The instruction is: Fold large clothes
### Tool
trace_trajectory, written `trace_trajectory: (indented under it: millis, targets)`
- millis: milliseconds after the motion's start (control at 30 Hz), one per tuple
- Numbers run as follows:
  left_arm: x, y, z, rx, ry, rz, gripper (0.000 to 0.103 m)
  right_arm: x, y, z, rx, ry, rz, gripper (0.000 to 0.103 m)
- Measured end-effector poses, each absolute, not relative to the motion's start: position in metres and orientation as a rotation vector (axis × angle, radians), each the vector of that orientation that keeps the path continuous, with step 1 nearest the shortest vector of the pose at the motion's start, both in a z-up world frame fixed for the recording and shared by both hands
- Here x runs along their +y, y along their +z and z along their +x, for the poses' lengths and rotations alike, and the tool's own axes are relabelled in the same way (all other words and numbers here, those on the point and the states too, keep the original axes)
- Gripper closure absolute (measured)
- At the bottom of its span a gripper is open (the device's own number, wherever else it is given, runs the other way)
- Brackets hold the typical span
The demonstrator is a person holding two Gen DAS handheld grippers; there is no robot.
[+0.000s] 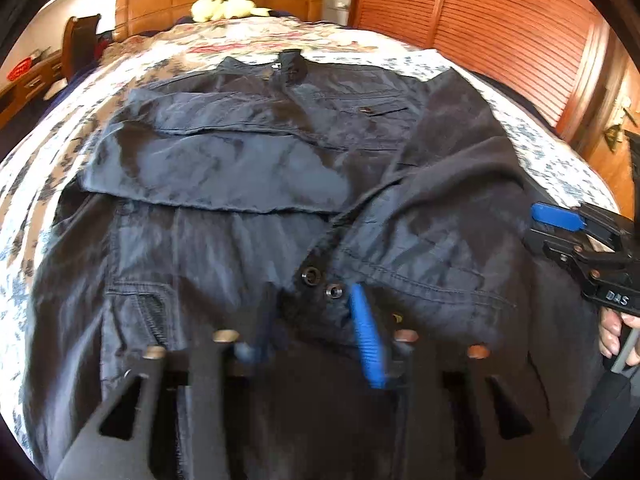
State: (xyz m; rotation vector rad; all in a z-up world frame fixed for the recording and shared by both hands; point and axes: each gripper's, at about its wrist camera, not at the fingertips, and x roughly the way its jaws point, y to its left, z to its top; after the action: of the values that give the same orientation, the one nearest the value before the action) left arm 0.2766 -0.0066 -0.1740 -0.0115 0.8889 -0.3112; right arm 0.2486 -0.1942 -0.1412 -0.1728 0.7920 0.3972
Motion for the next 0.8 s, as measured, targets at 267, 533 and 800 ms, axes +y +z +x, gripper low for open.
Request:
trace_trajectory:
  millis: [267, 533, 800]
  targets:
    - [-0.003, -0.143, 0.254, 0.719, -0.263, 0.019, 0.092, -0.194, -0.14, 0.248, 0.784, 0.369, -0.171, 0.049]
    - [0.046, -0.092, 0.227, 0.56, -0.198, -0.077, 0.092, -0.194, -0.138, 0.251, 0.78, 0.321, -0.174, 0.049]
    - [0.074, -0.091, 0.216, 0.57, -0.115, -0.059, 0.088, -0.201, -0.139, 0.256, 0.79, 0.306, -0.141, 0.049]
